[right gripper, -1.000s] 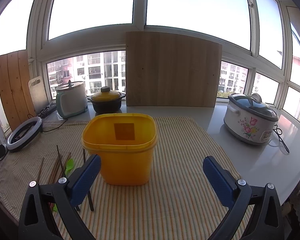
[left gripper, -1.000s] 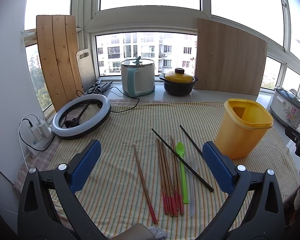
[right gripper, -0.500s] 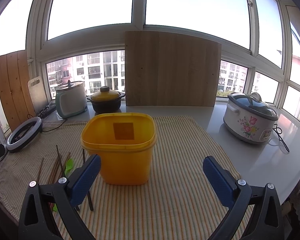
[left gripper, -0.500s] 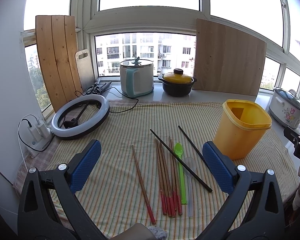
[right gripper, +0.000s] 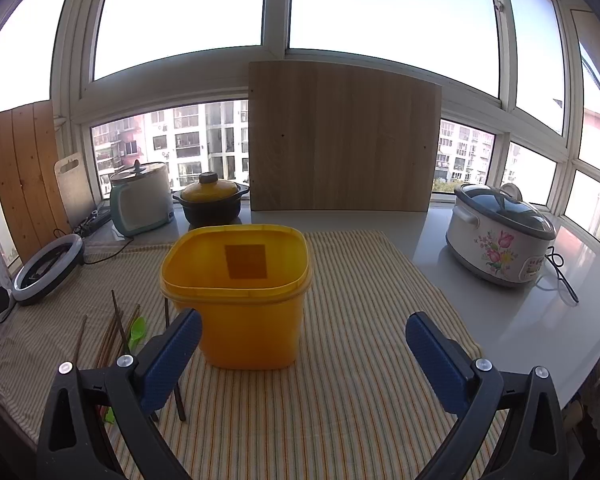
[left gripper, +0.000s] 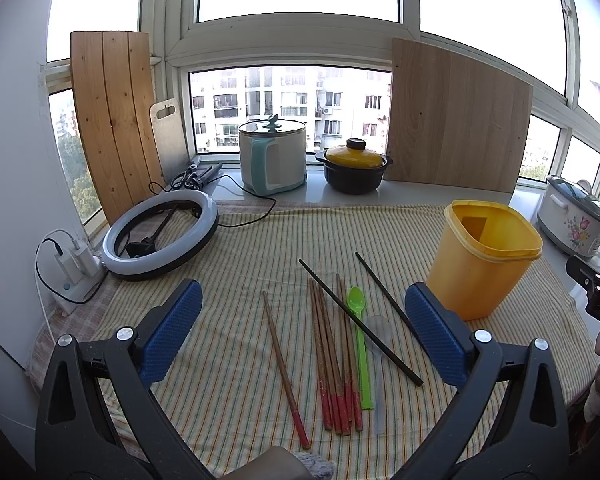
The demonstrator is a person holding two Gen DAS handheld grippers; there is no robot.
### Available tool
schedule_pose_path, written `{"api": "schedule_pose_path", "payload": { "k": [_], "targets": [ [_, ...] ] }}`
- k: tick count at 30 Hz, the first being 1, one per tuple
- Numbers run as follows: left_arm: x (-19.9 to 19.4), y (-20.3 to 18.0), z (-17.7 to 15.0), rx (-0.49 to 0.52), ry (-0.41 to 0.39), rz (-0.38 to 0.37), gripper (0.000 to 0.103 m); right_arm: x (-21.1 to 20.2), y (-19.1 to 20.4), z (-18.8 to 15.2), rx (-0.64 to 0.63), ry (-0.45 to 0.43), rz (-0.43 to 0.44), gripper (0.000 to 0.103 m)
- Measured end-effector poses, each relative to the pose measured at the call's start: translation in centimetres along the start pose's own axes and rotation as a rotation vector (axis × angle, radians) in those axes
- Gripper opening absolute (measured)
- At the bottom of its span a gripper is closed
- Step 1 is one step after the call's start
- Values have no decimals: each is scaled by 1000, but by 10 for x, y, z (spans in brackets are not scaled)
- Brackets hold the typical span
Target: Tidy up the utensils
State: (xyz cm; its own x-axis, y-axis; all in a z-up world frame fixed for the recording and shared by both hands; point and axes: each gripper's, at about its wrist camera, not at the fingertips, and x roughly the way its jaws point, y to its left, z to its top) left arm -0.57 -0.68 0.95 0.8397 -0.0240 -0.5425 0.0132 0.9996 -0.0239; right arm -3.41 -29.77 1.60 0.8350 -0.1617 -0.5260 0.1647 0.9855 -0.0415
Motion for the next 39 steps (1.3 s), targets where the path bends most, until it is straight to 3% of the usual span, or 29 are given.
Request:
{"api": "schedule_pose_path", "payload": {
  "k": [20, 39],
  "targets": [
    [0, -1, -1, -3, 2, -10, 103, 0, 0, -1, 1, 8, 3, 103],
    [6, 10, -6, -9, 21, 2, 103, 8, 15, -5, -30, 43, 62, 103]
  ]
}}
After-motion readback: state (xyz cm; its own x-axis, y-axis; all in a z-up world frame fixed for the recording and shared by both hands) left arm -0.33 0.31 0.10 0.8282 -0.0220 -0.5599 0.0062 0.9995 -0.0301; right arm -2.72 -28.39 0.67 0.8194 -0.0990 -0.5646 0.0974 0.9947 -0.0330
